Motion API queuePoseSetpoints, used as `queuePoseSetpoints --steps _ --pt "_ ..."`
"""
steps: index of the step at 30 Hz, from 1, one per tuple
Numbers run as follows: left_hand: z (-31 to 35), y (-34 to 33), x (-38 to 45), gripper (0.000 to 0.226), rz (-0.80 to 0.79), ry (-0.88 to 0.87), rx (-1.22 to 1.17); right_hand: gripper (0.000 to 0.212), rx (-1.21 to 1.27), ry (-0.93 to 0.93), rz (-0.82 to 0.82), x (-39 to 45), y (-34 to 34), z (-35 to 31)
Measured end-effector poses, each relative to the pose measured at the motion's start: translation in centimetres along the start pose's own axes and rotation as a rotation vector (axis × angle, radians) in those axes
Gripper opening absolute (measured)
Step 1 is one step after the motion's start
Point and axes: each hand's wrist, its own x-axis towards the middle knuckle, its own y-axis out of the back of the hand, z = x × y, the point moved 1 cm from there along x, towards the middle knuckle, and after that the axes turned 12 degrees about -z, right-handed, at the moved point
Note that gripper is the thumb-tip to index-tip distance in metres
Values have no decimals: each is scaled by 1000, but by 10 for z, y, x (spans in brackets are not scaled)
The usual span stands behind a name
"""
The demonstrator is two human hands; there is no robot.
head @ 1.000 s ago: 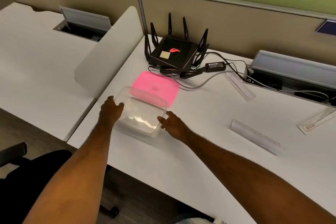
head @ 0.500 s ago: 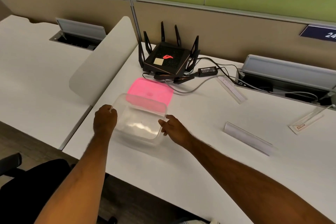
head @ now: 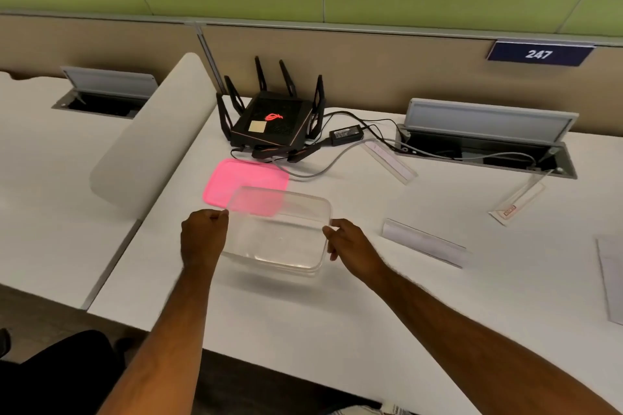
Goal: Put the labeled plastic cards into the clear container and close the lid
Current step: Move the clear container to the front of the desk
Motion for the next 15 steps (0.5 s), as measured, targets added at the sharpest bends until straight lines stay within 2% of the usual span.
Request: queuePoseSetpoints --steps 15 --pt "44 -84 -70 24 -315 -32 -191 15 23 -15 213 -94 99 58"
